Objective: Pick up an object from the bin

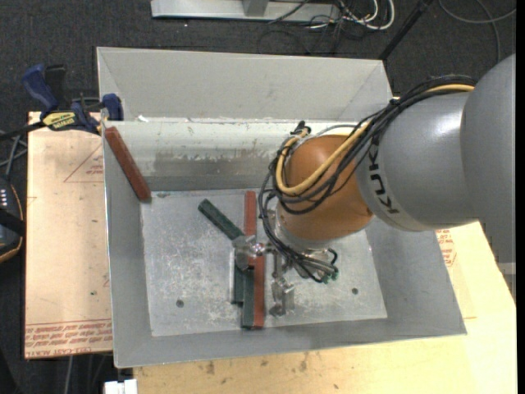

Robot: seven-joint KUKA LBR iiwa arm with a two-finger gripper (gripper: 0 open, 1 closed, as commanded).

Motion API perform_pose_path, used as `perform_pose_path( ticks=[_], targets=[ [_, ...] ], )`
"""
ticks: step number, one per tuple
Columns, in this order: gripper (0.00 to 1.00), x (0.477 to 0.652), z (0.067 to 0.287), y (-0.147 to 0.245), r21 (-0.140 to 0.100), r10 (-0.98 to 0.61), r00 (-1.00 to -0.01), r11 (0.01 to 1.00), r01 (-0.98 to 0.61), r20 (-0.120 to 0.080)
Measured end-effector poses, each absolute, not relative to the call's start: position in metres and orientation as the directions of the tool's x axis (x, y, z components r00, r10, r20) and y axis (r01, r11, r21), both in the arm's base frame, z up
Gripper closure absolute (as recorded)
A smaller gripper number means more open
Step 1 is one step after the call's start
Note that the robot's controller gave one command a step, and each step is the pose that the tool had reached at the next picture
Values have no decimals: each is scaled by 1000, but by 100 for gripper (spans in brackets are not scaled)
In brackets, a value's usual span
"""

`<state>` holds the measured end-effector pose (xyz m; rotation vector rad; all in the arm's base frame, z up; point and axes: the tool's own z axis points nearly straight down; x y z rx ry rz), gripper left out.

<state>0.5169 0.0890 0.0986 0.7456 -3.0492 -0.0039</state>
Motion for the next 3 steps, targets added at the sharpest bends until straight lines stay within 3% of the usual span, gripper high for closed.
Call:
perform_pose_path(
  ticks=[1,2,3],
  targets=[
    [100,543,71,125,1,-633,-774,774,-633,-6],
    [100,543,71,125,1,-633,-774,774,-633,-6],
    [100,547,166,103,1,-641,-767,767,-641,-2]
  ],
)
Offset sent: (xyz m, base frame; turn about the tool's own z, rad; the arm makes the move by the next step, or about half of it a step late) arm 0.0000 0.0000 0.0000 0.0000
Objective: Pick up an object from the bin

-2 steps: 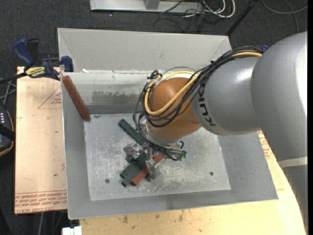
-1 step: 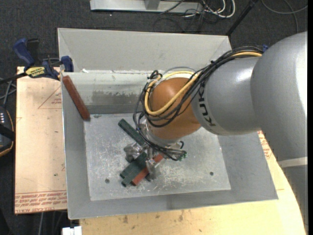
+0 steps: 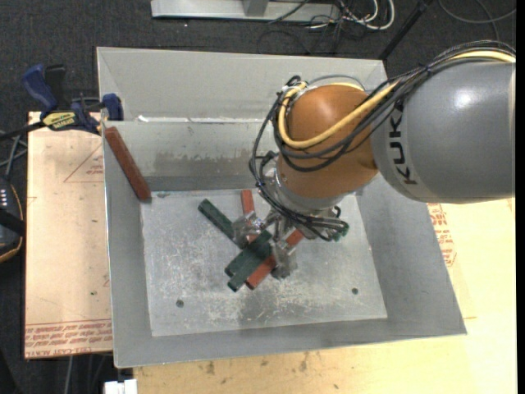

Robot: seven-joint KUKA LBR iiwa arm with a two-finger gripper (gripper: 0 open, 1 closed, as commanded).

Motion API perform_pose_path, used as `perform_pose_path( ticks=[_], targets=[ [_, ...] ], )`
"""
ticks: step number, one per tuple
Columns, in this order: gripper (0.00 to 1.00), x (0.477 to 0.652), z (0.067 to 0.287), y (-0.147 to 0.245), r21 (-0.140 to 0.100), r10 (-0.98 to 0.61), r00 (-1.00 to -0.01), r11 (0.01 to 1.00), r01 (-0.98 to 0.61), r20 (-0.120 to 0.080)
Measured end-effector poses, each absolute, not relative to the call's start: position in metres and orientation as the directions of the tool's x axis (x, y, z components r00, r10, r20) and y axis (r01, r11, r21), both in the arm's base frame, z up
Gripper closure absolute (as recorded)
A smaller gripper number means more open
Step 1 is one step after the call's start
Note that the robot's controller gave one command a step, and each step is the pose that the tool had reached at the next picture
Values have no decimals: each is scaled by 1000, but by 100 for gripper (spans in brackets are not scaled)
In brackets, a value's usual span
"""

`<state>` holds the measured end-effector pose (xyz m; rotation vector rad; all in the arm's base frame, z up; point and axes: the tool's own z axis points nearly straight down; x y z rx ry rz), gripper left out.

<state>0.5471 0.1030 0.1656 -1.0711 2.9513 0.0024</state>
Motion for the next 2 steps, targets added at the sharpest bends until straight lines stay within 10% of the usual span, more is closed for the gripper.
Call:
perform_pose_path(
  ticks=[1,2],
  targets=[
    [100,547,165,103,1,-641,-767,767,-641,-2],
    [100,536,246,99,0,-637,-771,771,-637,-3]
  ],
)
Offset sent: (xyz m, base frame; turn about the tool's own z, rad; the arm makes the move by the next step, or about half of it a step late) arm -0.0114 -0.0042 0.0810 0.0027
